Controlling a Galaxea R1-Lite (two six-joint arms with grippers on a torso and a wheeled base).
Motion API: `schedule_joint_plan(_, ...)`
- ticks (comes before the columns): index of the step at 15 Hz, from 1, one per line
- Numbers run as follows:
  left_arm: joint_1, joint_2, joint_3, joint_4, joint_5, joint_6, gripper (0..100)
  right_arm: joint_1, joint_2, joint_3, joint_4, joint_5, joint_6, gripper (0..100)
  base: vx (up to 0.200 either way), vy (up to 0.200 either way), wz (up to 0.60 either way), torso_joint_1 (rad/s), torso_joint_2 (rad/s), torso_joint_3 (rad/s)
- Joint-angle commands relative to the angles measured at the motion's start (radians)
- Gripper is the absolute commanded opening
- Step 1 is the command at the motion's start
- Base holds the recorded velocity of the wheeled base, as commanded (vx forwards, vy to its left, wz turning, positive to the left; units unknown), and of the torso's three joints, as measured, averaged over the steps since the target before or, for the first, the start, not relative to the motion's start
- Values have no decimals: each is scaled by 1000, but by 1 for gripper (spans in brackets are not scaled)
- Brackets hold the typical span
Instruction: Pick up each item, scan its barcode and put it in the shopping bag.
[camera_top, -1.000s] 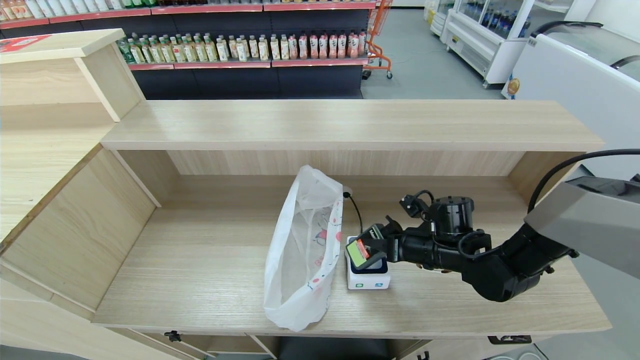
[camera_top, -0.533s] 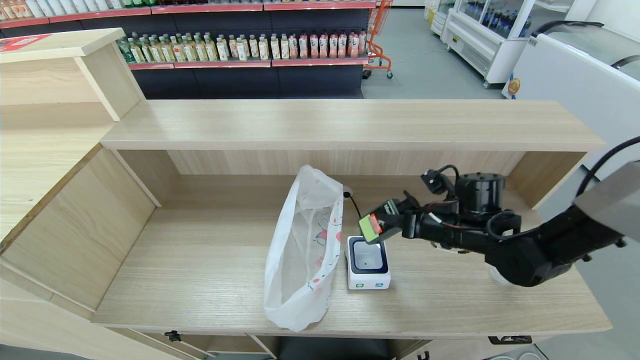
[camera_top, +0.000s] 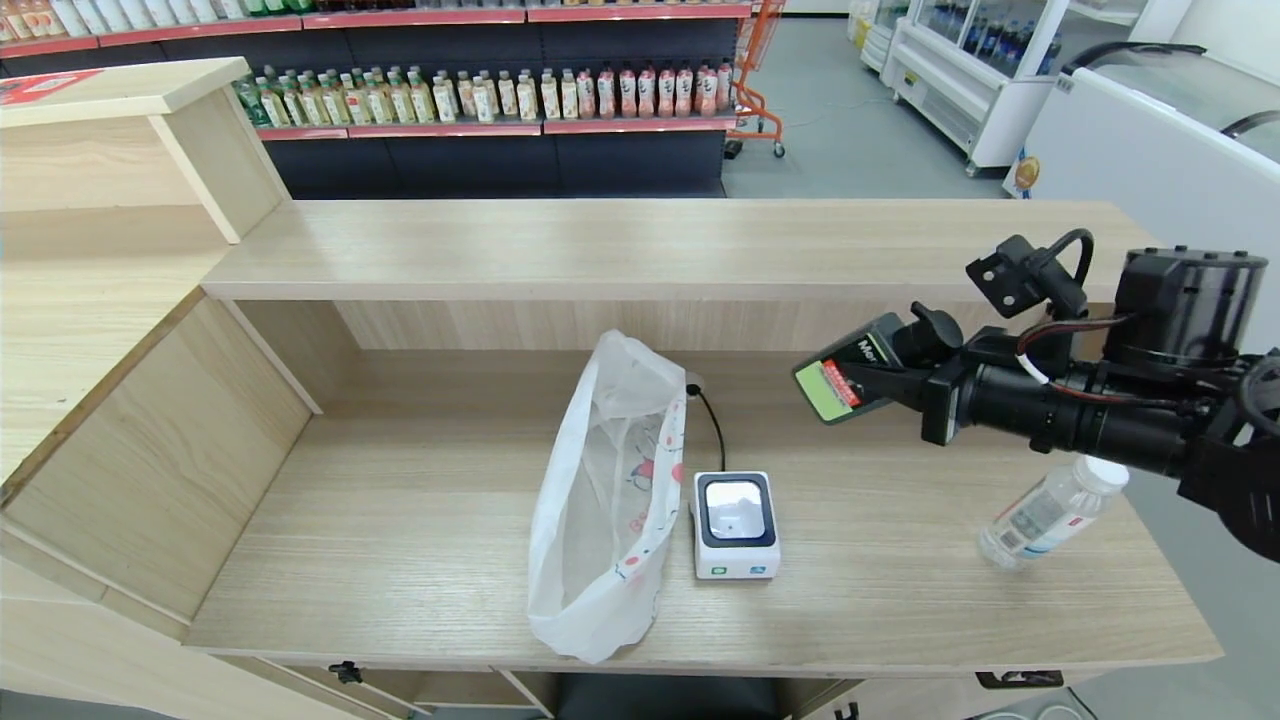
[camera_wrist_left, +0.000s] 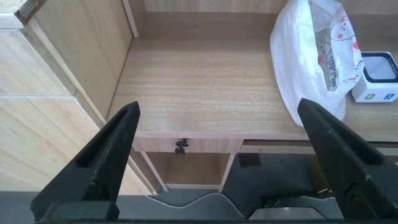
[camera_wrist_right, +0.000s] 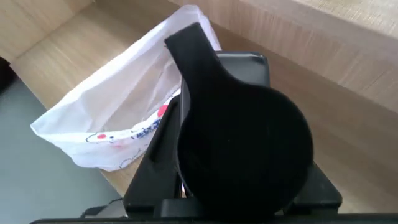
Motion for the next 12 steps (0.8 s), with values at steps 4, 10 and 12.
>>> schedule_joint_plan(4, 0, 0, 0, -1, 0, 1, 100, 11, 9, -17, 12, 3, 14, 0, 0, 200, 0, 11, 5, -1)
schedule_joint_plan(10, 0, 0, 0, -1, 0, -2, 100, 55, 144, -83, 119, 6, 55, 0, 0, 100, 0, -4, 1, 2)
schedule_joint_plan(12, 0, 1, 0, -1, 0, -4, 100, 73, 211, -100, 118, 7, 68, 0, 0, 0, 0, 0, 0, 0)
